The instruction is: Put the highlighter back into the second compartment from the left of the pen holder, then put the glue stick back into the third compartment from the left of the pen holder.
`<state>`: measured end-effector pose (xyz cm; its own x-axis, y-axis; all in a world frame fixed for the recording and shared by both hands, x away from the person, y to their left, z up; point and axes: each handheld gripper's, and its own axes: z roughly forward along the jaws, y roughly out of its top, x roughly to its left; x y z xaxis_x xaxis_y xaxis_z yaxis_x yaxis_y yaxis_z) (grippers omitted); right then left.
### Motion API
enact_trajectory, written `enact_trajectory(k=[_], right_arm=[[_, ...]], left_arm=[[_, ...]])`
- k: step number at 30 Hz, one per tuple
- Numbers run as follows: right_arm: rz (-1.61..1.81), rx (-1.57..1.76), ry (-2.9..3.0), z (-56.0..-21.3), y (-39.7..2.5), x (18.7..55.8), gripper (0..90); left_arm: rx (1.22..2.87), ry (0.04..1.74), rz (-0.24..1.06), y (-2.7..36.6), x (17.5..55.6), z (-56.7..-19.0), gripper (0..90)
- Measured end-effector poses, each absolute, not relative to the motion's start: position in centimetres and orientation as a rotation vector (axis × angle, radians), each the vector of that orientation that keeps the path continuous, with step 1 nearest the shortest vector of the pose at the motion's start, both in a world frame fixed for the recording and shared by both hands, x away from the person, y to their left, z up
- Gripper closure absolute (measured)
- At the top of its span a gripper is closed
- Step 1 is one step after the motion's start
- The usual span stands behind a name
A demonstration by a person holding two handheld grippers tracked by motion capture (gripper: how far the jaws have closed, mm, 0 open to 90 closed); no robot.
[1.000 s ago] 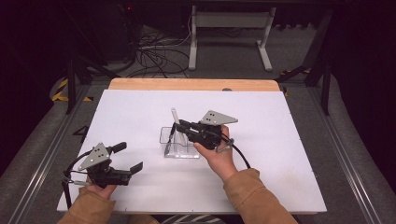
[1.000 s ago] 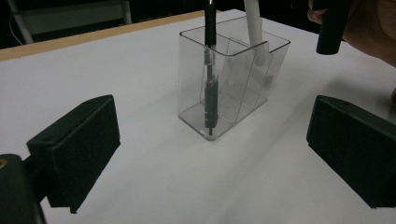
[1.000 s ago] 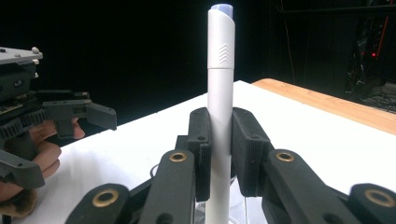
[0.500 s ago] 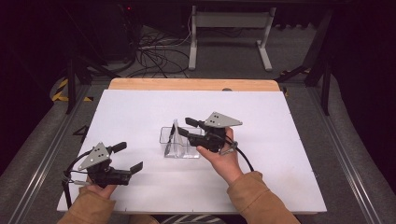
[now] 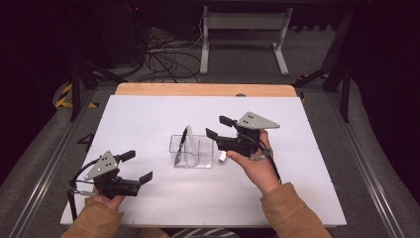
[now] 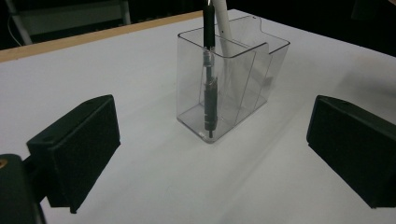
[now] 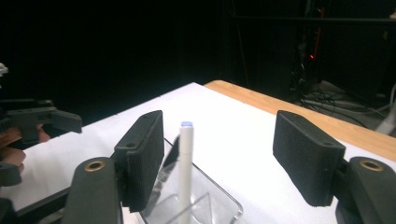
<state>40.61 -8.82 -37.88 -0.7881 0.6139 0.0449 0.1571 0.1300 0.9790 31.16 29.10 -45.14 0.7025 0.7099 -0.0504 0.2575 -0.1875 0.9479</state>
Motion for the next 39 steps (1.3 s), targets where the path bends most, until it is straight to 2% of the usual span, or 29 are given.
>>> enact_trajectory(k=[11, 21, 39], right_arm=[[1.629, 0.873, 2.065, -37.7, -10.1, 41.2, 36.9], [1.547, 0.938, 2.069, -37.3, -11.6, 41.6, 32.3], [1.498, 0.986, 2.078, -36.9, -12.3, 41.9, 31.2]], left_arm=[[1.757, 0.776, 0.491, 29.3, 31.1, -45.1, 3.4], [1.757, 0.78, 0.495, 29.2, 31.1, -45.1, 3.4], [1.752, 0.781, 0.494, 29.3, 31.0, -45.1, 3.4]])
